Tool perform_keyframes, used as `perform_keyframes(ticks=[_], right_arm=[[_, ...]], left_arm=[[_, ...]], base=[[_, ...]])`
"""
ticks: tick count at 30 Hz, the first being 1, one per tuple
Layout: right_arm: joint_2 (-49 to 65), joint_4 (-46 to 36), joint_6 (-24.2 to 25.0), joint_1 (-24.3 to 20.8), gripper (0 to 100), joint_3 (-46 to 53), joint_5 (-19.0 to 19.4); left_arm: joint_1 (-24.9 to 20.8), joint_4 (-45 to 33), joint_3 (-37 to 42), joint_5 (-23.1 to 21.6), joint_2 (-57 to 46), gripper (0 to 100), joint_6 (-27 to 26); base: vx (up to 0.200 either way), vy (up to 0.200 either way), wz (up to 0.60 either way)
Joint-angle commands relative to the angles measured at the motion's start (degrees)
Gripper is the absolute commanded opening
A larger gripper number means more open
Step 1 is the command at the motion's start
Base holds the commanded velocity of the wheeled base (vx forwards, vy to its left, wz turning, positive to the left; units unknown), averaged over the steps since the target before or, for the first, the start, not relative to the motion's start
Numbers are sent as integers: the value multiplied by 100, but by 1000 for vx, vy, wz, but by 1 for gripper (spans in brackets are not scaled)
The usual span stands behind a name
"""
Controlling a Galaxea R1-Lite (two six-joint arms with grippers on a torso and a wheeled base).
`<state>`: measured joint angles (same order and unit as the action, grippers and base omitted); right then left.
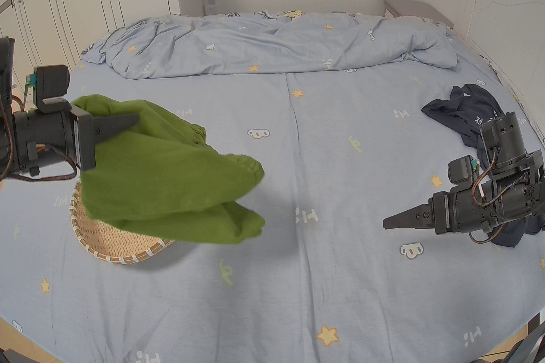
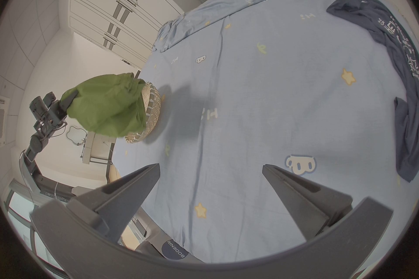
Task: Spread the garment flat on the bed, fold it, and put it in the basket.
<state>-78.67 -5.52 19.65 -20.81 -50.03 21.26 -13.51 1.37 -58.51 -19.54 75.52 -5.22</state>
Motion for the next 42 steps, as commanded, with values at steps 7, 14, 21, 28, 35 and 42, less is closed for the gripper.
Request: perform_keyframes(ticks=[7, 14, 21, 28, 35, 42], right_arm=[[-26, 7, 4, 16, 100, 2, 1], [-8, -1, -14, 7, 100, 11, 1], [-8, -1, -14, -20, 100, 28, 10], [18, -1, 4, -160, 100, 55, 10], [18, -10, 12, -231, 100, 81, 10], [18, -1, 12, -222, 100, 81, 10]], left_arm=[[1228, 778, -143, -507, 569, 0, 65], [1975, 778, -195, -744, 1026, 0, 74], [2107, 725, 455, -823, 1237, 0, 109], [2467, 716, 1246, -814, 1958, 0, 117], [2493, 672, 974, -735, 2933, 0, 1172], [2247, 400, 297, -683, 3338, 0, 1761]], base=[[0, 0, 0], [0, 0, 0], [0, 0, 0], [0, 0, 0], [0, 0, 0], [0, 0, 0]])
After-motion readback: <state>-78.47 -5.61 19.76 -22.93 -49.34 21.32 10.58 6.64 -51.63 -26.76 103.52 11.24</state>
